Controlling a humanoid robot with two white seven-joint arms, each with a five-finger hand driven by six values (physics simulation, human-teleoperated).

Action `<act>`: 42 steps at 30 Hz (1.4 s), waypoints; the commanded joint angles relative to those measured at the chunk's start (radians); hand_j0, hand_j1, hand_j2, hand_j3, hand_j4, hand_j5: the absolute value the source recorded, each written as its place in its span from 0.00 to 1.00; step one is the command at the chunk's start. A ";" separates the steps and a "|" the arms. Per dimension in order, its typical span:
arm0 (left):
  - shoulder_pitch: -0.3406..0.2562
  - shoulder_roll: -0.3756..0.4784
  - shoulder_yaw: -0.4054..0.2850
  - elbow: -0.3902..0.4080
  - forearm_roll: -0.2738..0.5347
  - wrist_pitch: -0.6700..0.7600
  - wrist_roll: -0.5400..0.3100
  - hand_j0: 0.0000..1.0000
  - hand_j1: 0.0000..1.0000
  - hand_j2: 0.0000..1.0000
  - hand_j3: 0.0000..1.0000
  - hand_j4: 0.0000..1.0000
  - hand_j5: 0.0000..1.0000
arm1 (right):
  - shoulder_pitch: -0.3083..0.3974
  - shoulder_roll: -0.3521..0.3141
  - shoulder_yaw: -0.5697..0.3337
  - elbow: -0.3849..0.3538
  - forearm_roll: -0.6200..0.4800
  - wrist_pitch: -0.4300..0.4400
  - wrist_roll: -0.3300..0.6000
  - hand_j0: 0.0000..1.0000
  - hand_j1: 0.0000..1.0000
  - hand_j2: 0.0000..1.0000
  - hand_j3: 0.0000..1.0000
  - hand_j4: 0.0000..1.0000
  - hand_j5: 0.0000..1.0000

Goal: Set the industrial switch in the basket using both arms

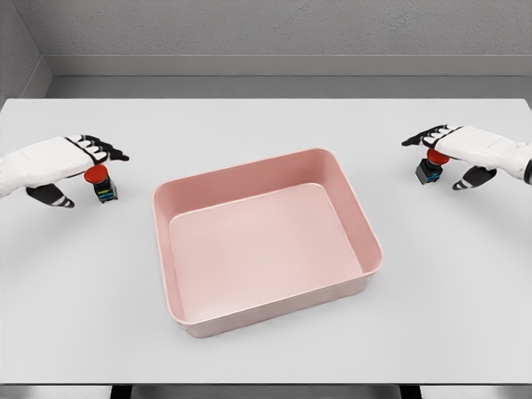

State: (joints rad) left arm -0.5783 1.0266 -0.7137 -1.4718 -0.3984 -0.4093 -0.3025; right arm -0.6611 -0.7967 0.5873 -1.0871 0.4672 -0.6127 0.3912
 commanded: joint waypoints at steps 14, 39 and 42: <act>-0.025 -0.082 -0.043 0.103 -0.089 0.027 -0.009 0.96 0.96 0.96 0.96 0.96 0.96 | -0.031 0.083 -0.006 0.090 0.070 0.002 0.000 0.88 0.88 0.88 0.88 0.88 0.88; -0.052 -0.160 -0.039 0.176 -0.158 0.003 -0.010 0.83 0.83 0.83 0.83 0.83 0.83 | -0.040 0.083 -0.010 0.092 0.111 0.002 -0.003 0.54 0.54 0.54 0.54 0.54 0.54; -0.055 -0.155 -0.039 0.174 -0.158 -0.006 -0.009 0.80 0.80 0.80 0.80 0.80 0.80 | -0.040 0.082 -0.014 0.092 0.111 0.002 -0.003 0.51 0.51 0.51 0.51 0.51 0.51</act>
State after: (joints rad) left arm -0.6335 0.8679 -0.7540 -1.2962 -0.5603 -0.4104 -0.3123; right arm -0.7010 -0.7136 0.5748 -0.9960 0.5740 -0.6103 0.3859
